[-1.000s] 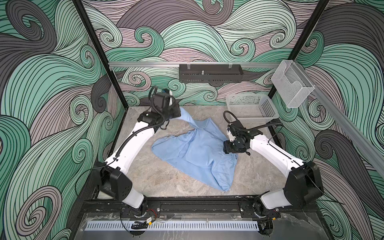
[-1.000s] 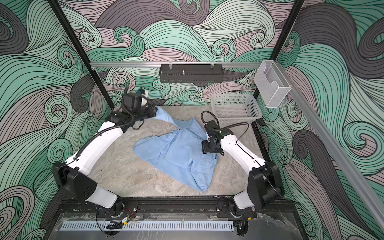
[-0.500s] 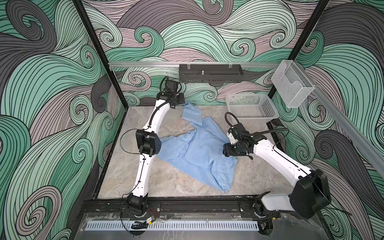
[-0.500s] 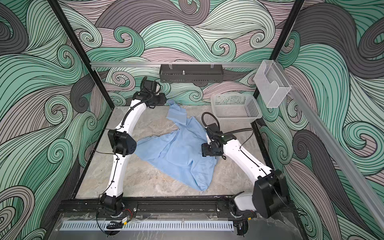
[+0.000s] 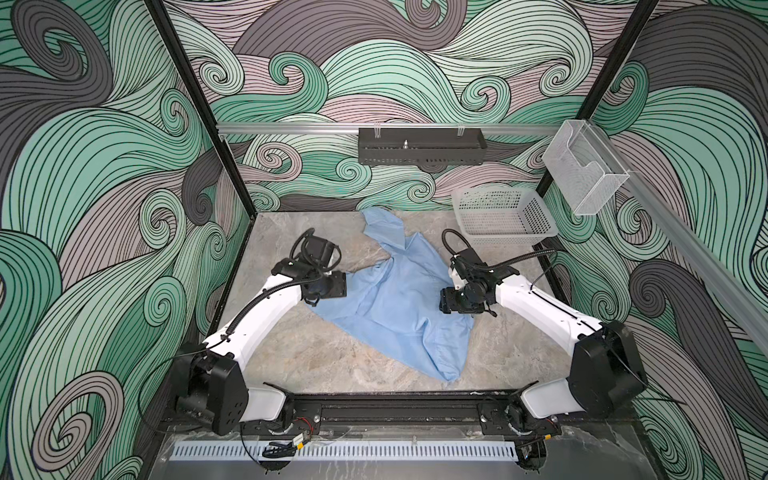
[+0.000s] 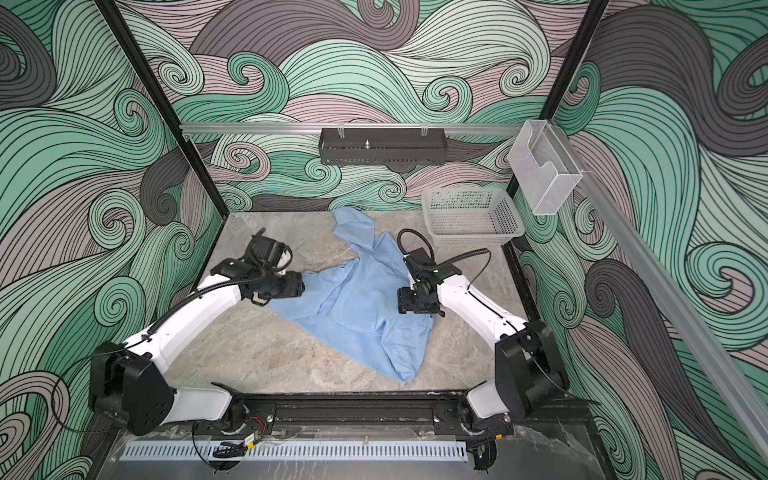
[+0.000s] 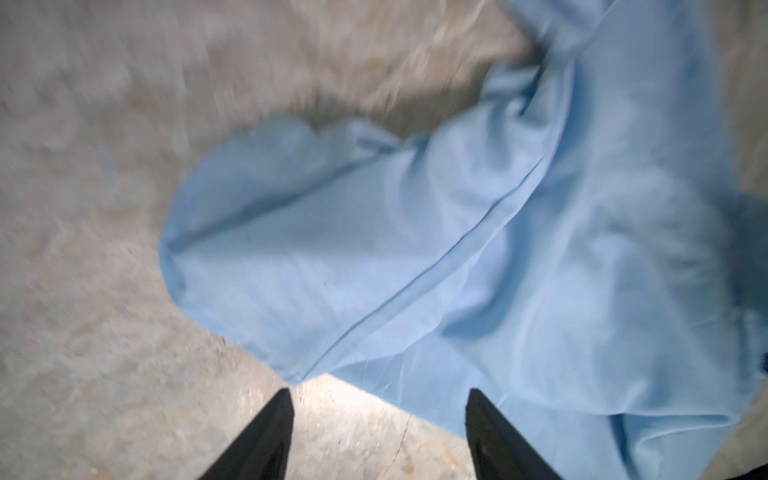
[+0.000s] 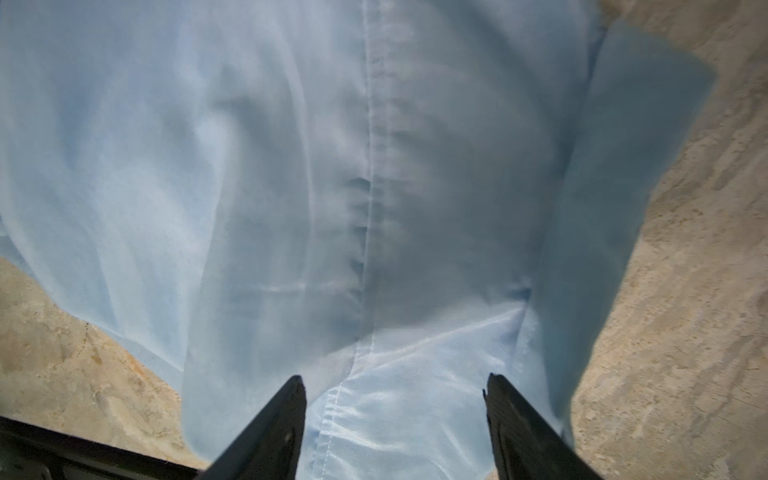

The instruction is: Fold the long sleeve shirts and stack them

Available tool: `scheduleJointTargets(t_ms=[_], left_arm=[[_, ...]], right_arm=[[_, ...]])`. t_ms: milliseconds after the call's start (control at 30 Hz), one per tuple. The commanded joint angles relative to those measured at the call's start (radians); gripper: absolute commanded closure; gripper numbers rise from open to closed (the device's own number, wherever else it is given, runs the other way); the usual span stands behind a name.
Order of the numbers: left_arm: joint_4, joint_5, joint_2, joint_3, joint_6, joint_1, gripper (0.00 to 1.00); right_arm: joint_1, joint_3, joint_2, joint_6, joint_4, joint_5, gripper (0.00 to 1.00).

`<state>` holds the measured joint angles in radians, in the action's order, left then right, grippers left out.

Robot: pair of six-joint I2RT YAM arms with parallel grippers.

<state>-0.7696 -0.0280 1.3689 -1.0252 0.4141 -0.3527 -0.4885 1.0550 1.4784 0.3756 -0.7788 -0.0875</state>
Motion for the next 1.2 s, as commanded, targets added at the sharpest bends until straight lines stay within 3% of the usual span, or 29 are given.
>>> scheduleJointTargets(t_ms=[0,267,533,633,800,900,967,1067,1167], left_arm=[[0.016,0.002,0.016,0.076,0.086,-0.007,0.31],[0.175,0.038,-0.011,0.234,0.249,-0.007,0.33],[0.278,0.140,0.047,0.235,0.278,0.002,0.39],[0.319,0.145,0.088,0.216,0.282,0.004,0.45],[0.326,0.111,0.129,0.197,0.281,0.005,0.67],[0.308,0.109,0.117,0.200,0.274,0.008,0.75],[0.280,0.108,0.093,0.201,0.266,0.013,0.70],[0.225,0.122,0.061,0.211,0.252,0.014,0.47],[0.204,0.132,-0.012,0.251,0.258,0.017,0.41]], right_arm=[[-0.052,0.045,0.021,0.019,0.009,-0.012,0.30],[-0.117,0.044,0.027,0.034,0.008,-0.005,0.30],[-0.122,0.036,0.031,0.032,0.008,-0.008,0.30],[-0.128,0.036,0.025,0.030,0.002,-0.008,0.30],[-0.130,0.034,0.012,0.029,-0.009,-0.003,0.30],[-0.131,0.031,0.006,0.029,-0.011,-0.004,0.30],[-0.132,0.032,0.006,0.029,-0.011,-0.006,0.30],[-0.136,0.033,0.009,0.029,-0.011,-0.006,0.30],[-0.139,0.036,0.010,0.029,-0.011,-0.008,0.30]])
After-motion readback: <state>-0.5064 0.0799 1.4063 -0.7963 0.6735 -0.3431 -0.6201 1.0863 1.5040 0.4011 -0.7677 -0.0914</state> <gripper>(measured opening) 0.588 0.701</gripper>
